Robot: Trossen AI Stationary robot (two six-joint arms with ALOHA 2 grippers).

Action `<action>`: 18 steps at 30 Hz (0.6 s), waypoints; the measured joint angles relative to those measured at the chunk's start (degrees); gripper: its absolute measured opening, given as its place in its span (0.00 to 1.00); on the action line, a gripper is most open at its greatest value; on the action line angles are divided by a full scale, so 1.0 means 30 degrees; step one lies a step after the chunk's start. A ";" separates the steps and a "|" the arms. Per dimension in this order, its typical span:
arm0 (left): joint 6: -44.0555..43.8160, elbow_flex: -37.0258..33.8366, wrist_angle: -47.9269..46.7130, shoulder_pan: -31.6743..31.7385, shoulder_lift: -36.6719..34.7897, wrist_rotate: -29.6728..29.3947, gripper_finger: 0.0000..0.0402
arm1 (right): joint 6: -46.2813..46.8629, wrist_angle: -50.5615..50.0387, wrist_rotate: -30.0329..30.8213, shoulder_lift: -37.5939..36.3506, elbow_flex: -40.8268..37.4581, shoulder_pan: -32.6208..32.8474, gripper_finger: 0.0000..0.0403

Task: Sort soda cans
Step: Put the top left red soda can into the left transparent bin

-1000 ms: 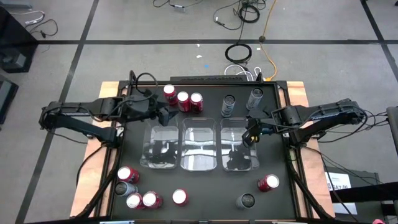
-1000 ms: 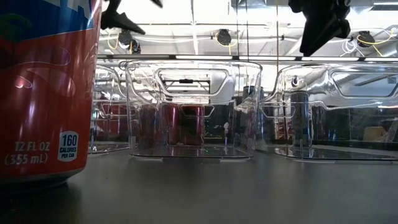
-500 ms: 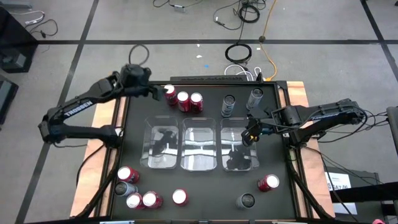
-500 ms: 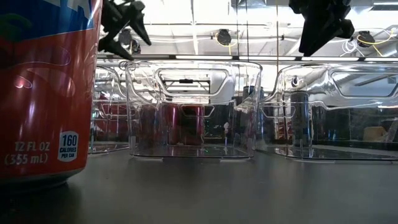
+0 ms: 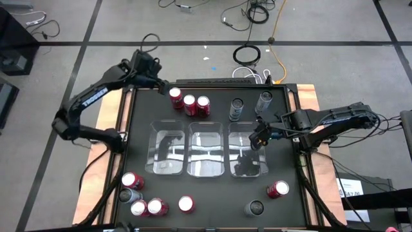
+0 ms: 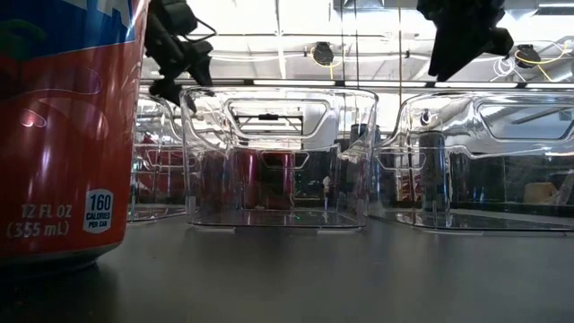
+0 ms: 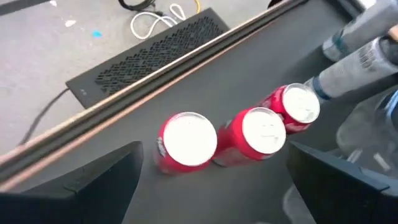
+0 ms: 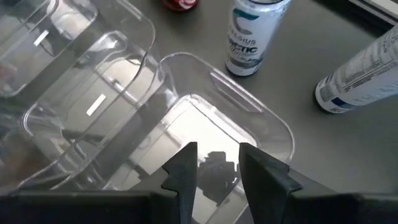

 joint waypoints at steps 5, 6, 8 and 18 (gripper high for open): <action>0.2675 0.3202 -0.2634 0.0214 0.2002 -0.0443 1.00 | 0.0270 -0.0007 0.0293 0.0000 0.0000 0.0000 0.27; 0.3141 0.3777 -0.3210 0.0230 0.2336 -0.0651 1.00 | 0.0270 -0.0004 0.0300 0.0000 0.0000 0.0000 0.27; 0.3850 0.4581 -0.4117 0.0223 0.2856 -0.0829 1.00 | 0.0271 -0.0007 0.0300 0.0000 0.0000 0.0000 0.27; 0.4491 0.4991 -0.5616 0.0193 0.3748 -0.0851 0.99 | 0.0342 -0.0007 0.0307 0.0000 0.0000 0.0000 0.27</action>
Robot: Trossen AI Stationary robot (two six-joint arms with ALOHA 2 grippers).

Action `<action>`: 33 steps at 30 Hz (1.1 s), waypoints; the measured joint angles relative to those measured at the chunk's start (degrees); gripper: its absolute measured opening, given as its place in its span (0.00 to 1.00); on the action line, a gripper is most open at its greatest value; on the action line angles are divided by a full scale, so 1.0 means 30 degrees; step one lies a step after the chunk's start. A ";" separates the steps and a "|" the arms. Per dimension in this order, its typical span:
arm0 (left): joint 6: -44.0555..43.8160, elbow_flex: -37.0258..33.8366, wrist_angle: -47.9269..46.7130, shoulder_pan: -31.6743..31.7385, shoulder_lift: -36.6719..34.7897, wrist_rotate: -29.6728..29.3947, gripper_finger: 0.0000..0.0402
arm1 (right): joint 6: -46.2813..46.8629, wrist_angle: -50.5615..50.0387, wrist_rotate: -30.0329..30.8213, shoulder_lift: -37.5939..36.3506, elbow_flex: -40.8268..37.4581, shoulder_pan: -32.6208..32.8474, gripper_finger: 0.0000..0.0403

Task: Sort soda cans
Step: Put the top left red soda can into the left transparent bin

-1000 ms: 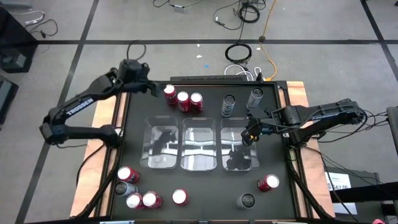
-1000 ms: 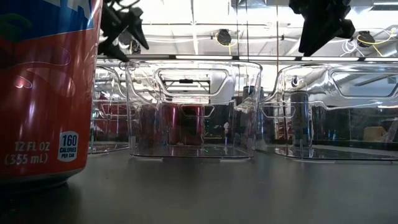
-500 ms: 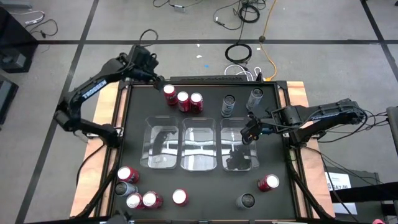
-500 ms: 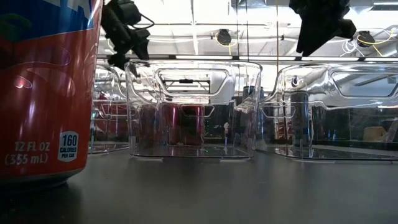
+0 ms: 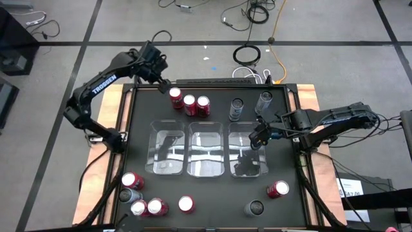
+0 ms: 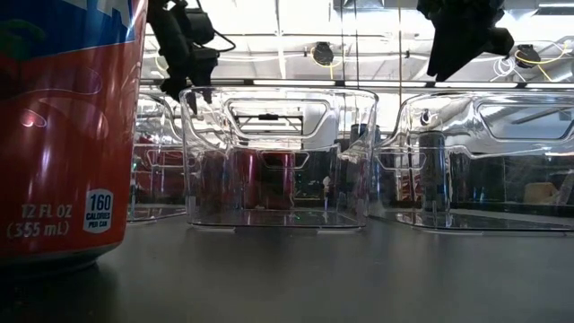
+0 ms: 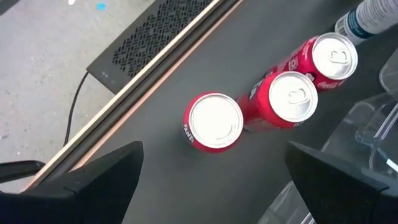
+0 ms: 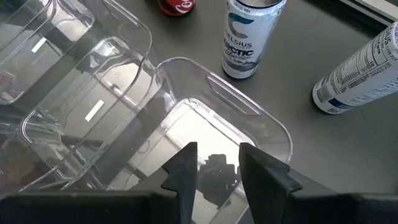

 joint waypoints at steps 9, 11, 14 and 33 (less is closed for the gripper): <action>0.0022 0.0000 -0.0028 -0.0457 0.0035 0.0331 0.99 | -0.0070 0.0002 0.0132 0.0000 0.0000 0.0000 0.27; 0.0028 0.0000 -0.0023 -0.0723 0.0159 0.0323 0.99 | -0.0080 0.0000 0.0168 0.0000 0.0000 0.0000 0.27; 0.0293 0.0000 -0.0022 -0.0986 0.0404 0.0195 0.99 | -0.0115 0.0000 0.0166 0.0000 0.0000 0.0000 0.27; 0.1935 0.0000 0.0341 -0.1297 0.1161 -0.0007 0.99 | -0.0233 -0.0015 0.0146 0.0000 0.0000 0.0000 0.27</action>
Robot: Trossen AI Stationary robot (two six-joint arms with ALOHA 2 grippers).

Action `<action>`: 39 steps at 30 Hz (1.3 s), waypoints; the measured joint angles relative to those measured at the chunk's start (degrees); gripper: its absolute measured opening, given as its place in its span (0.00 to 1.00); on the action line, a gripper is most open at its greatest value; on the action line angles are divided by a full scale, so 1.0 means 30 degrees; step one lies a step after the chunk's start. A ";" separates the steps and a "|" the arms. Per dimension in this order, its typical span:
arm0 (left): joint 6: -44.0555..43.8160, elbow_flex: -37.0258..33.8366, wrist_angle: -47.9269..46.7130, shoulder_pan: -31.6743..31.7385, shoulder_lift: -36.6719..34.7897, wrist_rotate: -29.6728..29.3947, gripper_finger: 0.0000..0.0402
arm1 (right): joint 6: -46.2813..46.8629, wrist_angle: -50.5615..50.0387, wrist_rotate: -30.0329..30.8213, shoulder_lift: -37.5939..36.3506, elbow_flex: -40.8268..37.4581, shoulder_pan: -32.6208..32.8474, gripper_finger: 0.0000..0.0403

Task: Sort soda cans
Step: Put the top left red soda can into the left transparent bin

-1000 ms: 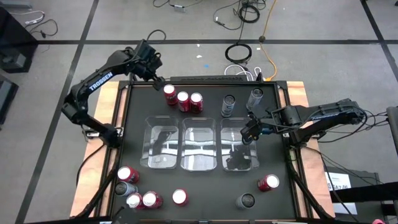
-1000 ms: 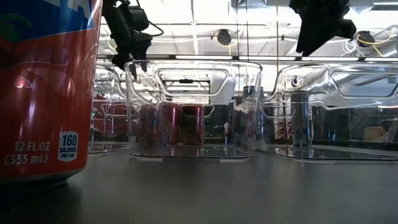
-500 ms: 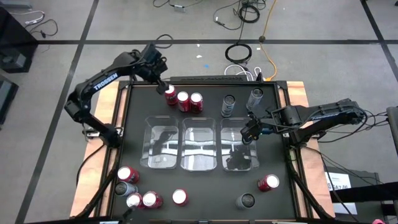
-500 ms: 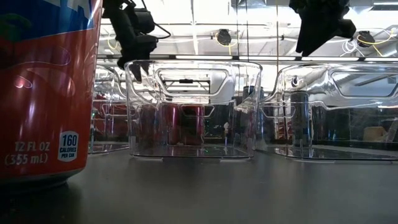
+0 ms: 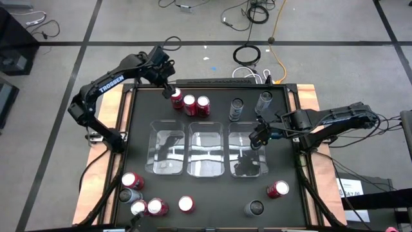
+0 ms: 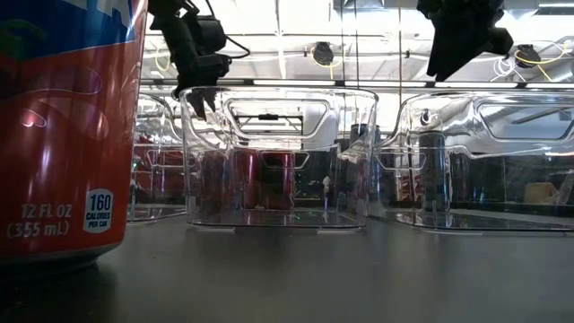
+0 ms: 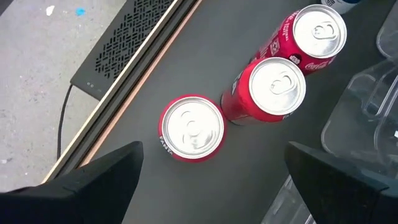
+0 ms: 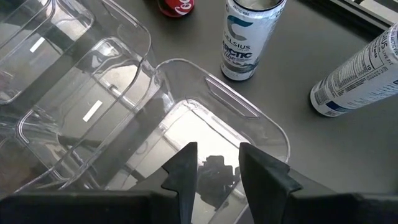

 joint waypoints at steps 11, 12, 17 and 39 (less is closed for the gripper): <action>0.0345 -0.0007 0.0007 -0.0189 0.0034 -0.0007 0.99 | 0.0000 -0.0007 0.0393 0.0007 -0.0007 0.0000 0.27; 0.0069 -0.0007 0.0020 -0.0258 0.0142 -0.0012 0.99 | 0.0000 -0.0007 0.0392 0.0007 -0.0007 -0.0006 0.27; -0.0982 -0.0015 0.0008 -0.0524 0.0928 -0.0022 0.99 | 0.0000 -0.0007 0.0393 0.0007 -0.0007 -0.0002 0.27; -0.3619 -0.0015 0.0896 -0.0596 0.3652 -0.2039 0.99 | -0.0058 0.0000 0.0337 0.0007 -0.0007 0.0000 0.27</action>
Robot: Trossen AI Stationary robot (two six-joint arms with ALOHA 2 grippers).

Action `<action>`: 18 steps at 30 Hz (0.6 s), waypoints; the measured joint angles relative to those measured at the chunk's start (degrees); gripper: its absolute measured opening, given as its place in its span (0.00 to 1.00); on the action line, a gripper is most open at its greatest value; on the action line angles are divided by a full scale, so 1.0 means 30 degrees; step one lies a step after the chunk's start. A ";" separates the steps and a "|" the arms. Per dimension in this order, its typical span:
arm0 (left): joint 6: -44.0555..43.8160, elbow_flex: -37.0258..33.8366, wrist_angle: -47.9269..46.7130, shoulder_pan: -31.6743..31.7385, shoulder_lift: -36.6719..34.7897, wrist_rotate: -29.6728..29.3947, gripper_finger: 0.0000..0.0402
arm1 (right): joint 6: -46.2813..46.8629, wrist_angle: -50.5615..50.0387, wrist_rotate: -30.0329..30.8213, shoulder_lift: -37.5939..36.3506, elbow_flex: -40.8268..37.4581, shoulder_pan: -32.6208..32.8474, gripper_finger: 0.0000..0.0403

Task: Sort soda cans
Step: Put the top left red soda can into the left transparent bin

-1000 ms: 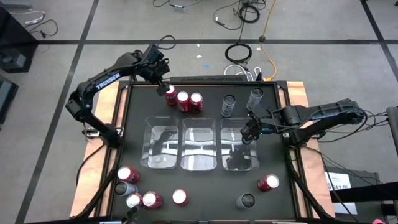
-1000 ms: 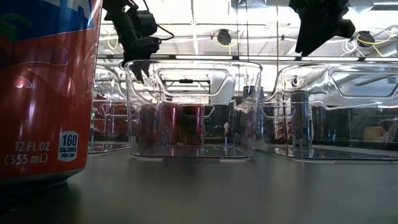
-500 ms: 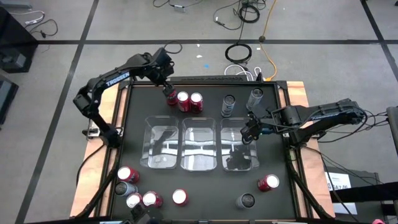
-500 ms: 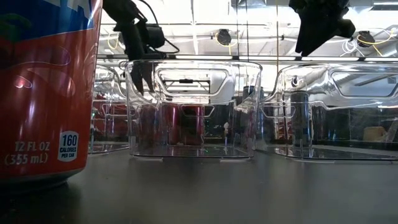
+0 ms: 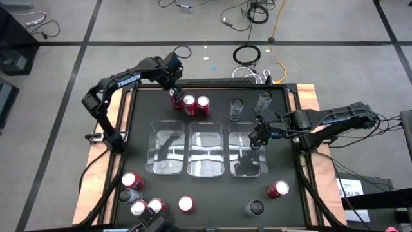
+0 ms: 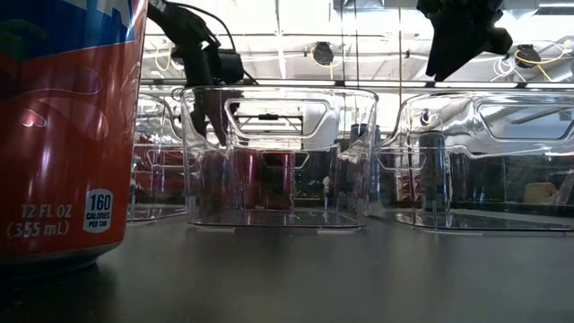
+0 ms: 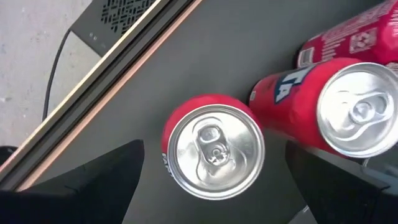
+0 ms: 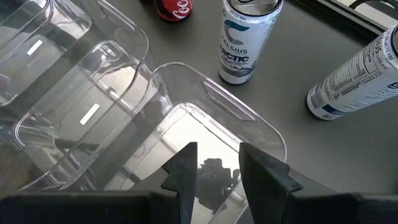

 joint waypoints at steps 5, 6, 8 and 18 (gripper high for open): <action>-0.0027 0.0000 0.0000 0.0008 0.0427 -0.0212 1.00 | -0.0105 0.0000 -0.0002 0.0000 0.0000 -0.0001 0.27; -0.0128 0.0000 0.0007 0.0006 0.0519 -0.0212 1.00 | -0.0138 0.0000 -0.0002 0.0000 0.0000 0.0000 0.27; -0.0504 0.0000 0.0039 0.0009 0.0685 -0.0212 1.00 | -0.0144 0.0000 -0.0002 0.0000 0.0000 -0.0007 0.27; -0.1026 0.0000 0.0240 0.0006 0.1826 -0.0199 1.00 | -0.0146 0.0000 -0.0007 0.0000 0.0000 -0.0002 0.27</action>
